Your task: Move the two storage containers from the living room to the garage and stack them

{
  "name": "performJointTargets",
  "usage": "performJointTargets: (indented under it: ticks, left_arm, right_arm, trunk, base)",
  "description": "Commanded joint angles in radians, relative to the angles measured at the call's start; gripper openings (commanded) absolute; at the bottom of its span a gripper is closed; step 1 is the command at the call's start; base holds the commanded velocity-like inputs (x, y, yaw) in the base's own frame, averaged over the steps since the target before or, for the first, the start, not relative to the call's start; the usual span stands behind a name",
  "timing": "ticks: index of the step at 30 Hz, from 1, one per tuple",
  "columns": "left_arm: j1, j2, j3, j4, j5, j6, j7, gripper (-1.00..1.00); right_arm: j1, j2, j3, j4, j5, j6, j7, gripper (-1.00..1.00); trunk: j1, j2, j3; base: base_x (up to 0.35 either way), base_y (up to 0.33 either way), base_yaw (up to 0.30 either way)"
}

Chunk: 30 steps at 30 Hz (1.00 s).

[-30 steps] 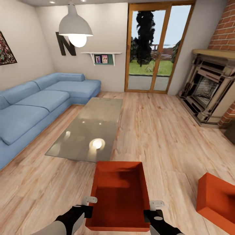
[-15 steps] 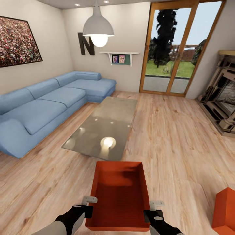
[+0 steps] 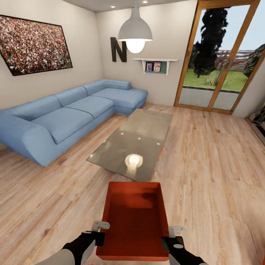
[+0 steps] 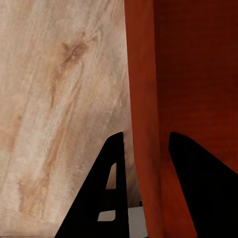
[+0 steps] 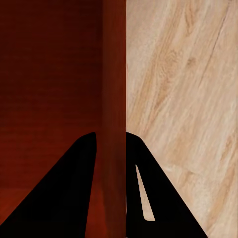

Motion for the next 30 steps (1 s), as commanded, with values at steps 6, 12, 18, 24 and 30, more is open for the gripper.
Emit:
performJointTargets:
  ticks: [6, 12, 18, 24, 30]
  left_arm:
    - [0.0, 0.0, 0.0, -0.001, -0.021, 0.006, 0.005, -1.0]
    - [0.0, 0.0, 0.0, -0.002, -0.021, 0.006, 0.005, -1.0]
    - [0.0, 0.0, 0.0, -0.002, -0.021, 0.006, 0.005, -1.0]
    - [0.0, 0.0, 0.0, -0.002, -0.021, 0.006, 0.006, -1.0]
    - [0.0, 0.0, 0.0, -0.002, -0.021, 0.006, 0.006, -1.0]
  right_arm:
    - [-0.001, 0.0, 0.002, -0.001, -0.007, -0.004, -0.004, -1.0]
    - [-0.001, 0.0, 0.002, -0.001, -0.007, -0.004, -0.004, -1.0]
    - [-0.001, 0.0, 0.002, -0.001, -0.007, -0.004, -0.004, -1.0]
    - [-0.001, 0.0, 0.001, -0.001, -0.007, -0.004, -0.004, -1.0]
    - [-0.001, 0.0, 0.001, -0.001, -0.007, -0.004, -0.004, -1.0]
  trunk:
    - [0.0, -0.001, -0.001]
    - [0.0, -0.001, -0.001]
    - [0.0, -0.001, -0.001]
    - [0.0, -0.001, -0.001]
    - [0.0, -0.001, -0.001]
  base:
    - [0.0, 0.0, 0.3]
    - [0.0, 0.0, 0.3]
    - [0.0, 0.0, 0.3]
    - [0.0, 0.0, 0.3]
    - [0.0, 0.0, 0.3]
